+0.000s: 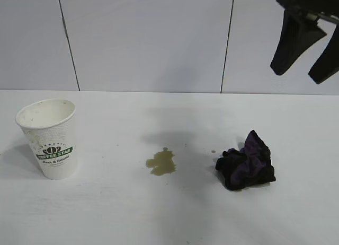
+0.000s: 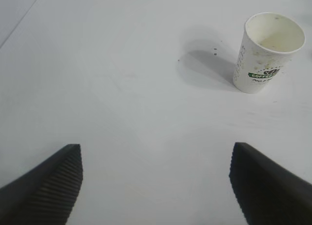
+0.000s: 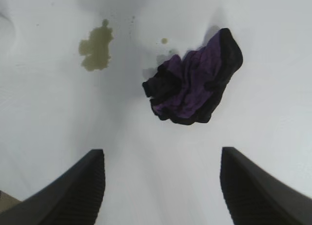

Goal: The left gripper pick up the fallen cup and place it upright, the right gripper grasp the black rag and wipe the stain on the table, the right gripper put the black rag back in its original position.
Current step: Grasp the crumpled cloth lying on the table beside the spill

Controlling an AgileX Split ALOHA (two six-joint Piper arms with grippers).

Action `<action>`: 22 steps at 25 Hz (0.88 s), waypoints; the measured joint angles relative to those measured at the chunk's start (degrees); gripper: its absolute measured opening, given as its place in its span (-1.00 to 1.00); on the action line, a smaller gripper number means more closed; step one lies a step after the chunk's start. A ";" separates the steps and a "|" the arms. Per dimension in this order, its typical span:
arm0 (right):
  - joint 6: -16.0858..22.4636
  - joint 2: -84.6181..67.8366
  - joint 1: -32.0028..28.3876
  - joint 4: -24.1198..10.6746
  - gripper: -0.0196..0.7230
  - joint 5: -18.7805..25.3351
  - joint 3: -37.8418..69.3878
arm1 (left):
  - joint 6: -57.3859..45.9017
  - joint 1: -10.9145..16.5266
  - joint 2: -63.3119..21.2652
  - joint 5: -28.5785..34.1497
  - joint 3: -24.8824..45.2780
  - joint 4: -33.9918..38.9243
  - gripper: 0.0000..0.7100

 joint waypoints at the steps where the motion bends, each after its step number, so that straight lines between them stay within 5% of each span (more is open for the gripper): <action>1: 0.00 2.19 0.00 0.00 0.30 -0.54 -0.07 | 0.05 -0.33 0.00 0.00 0.00 0.00 0.67; 13: 0.16 21.06 1.53 3.18 0.30 -8.22 -3.70 | 0.18 -1.54 0.00 0.00 0.00 0.00 0.67; 22: 2.29 24.41 10.80 -3.49 0.39 -14.52 -3.70 | 0.18 -1.54 0.00 0.00 0.00 0.00 0.67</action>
